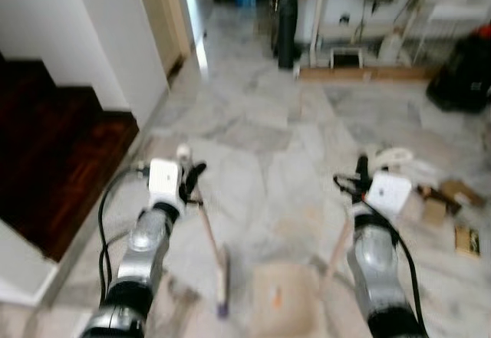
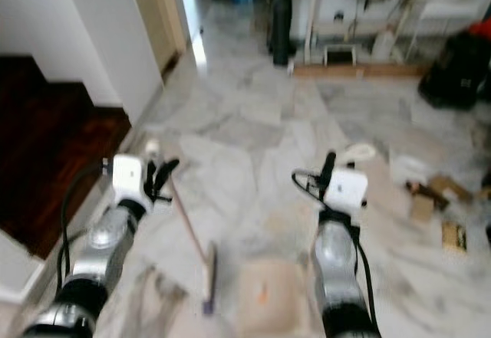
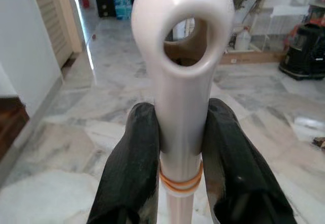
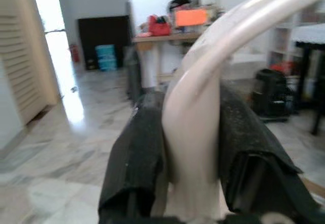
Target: Sweep floor
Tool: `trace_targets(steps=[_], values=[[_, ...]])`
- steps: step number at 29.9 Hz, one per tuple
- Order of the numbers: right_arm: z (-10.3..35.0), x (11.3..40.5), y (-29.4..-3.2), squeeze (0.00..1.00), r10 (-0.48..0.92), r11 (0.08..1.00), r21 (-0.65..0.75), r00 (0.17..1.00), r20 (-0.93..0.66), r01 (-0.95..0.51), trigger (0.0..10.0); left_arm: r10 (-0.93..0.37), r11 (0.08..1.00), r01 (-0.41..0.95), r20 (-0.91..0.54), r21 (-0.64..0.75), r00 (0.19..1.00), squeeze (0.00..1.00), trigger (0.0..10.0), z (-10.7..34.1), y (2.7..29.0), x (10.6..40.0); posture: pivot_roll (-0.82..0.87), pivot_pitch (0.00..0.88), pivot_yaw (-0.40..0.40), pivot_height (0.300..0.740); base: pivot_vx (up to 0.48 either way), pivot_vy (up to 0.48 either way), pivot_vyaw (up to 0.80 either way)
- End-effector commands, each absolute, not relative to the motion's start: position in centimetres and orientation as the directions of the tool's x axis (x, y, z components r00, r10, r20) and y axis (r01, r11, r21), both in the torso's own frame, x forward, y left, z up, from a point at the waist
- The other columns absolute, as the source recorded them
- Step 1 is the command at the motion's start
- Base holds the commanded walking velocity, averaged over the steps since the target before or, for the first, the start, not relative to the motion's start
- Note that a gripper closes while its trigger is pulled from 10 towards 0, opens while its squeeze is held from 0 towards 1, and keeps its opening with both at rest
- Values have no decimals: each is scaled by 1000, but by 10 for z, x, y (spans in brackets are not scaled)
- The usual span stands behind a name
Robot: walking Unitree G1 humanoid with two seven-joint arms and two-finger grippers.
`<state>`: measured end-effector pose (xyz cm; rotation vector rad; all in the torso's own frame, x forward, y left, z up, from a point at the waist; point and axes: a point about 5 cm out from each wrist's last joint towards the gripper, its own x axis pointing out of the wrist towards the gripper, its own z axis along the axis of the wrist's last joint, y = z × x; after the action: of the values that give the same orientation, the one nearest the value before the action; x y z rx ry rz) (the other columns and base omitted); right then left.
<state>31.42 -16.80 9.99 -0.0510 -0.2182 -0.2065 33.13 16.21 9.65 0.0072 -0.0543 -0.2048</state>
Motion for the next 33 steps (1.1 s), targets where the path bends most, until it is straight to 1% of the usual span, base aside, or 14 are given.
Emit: trace_targets(steps=[1, 6, 9, 15, 23, 33], values=[[105, 315, -164, 0, -201, 979, 16, 949, 243, 204, 10000, -198, 980, 193, 125, 52, 972, 0, 10000, 114, 165, 337, -99, 0, 67, 740, 349, 0, 0], [105, 315, -166, 0, -192, 980, 7, 951, 243, 196, 10000, -193, 981, 189, 124, 45, 973, 0, 10000, 112, 163, 337, -111, 0, 47, 740, 349, 0, 0], [109, 316, -169, 0, -156, 984, -44, 955, 254, 172, 10000, -158, 987, 160, 130, -6, 979, 0, 10000, 111, 162, 337, -114, 0, 20, 740, 350, 0, 0], [110, 316, -172, 0, -118, 988, -71, 961, 251, 140, 10000, -136, 990, 138, 132, -12, 982, 0, 10000, 106, 162, 333, -90, 0, -19, 740, 352, 0, 0], [108, 316, -170, 0, -108, 989, -72, 966, 236, 128, 10000, -118, 993, 121, 131, -13, 984, 0, 10000, 104, 166, 330, -86, 0, -15, 740, 352, 0, 0], [109, 315, -178, 0, -137, 985, -68, 962, 236, 157, 10000, -124, 992, 126, 130, -8, 984, 0, 10000, 107, 165, 334, -111, 0, 0, 740, 352, 0, 0]])
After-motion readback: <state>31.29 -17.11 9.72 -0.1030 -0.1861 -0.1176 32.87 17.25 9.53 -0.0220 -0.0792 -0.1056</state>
